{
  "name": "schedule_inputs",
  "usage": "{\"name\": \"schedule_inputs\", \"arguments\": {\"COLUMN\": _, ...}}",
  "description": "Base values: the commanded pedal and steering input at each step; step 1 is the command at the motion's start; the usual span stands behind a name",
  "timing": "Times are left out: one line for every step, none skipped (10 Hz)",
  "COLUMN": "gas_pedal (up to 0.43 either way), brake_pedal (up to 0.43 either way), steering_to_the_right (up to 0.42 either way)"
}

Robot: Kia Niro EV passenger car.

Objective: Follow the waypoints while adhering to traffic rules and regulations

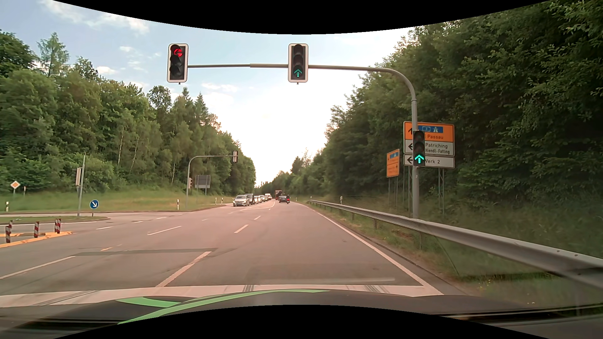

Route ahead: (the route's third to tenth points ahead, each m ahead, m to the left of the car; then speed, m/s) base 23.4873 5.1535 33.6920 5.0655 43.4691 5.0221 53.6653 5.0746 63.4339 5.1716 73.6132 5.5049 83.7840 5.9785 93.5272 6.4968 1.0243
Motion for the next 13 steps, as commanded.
{"name": "schedule_inputs", "arguments": {"gas_pedal": 0.209, "brake_pedal": 0.000, "steering_to_the_right": -0.007}}
{"name": "schedule_inputs", "arguments": {"gas_pedal": 0.220, "brake_pedal": 0.000, "steering_to_the_right": -0.007}}
{"name": "schedule_inputs", "arguments": {"gas_pedal": 0.228, "brake_pedal": 0.000, "steering_to_the_right": -0.007}}
{"name": "schedule_inputs", "arguments": {"gas_pedal": 0.240, "brake_pedal": 0.000, "steering_to_the_right": -0.009}}
{"name": "schedule_inputs", "arguments": {"gas_pedal": 0.240, "brake_pedal": 0.000, "steering_to_the_right": -0.011}}
{"name": "schedule_inputs", "arguments": {"gas_pedal": 0.248, "brake_pedal": 0.000, "steering_to_the_right": -0.012}}
{"name": "schedule_inputs", "arguments": {"gas_pedal": 0.248, "brake_pedal": 0.000, "steering_to_the_right": -0.014}}
{"name": "schedule_inputs", "arguments": {"gas_pedal": 0.268, "brake_pedal": 0.000, "steering_to_the_right": -0.014}}
{"name": "schedule_inputs", "arguments": {"gas_pedal": 0.280, "brake_pedal": 0.000, "steering_to_the_right": -0.014}}
{"name": "schedule_inputs", "arguments": {"gas_pedal": 0.287, "brake_pedal": 0.000, "steering_to_the_right": -0.016}}
{"name": "schedule_inputs", "arguments": {"gas_pedal": 0.299, "brake_pedal": 0.000, "steering_to_the_right": -0.016}}
{"name": "schedule_inputs", "arguments": {"gas_pedal": 0.299, "brake_pedal": 0.000, "steering_to_the_right": -0.017}}
{"name": "schedule_inputs", "arguments": {"gas_pedal": 0.299, "brake_pedal": 0.000, "steering_to_the_right": -0.017}}
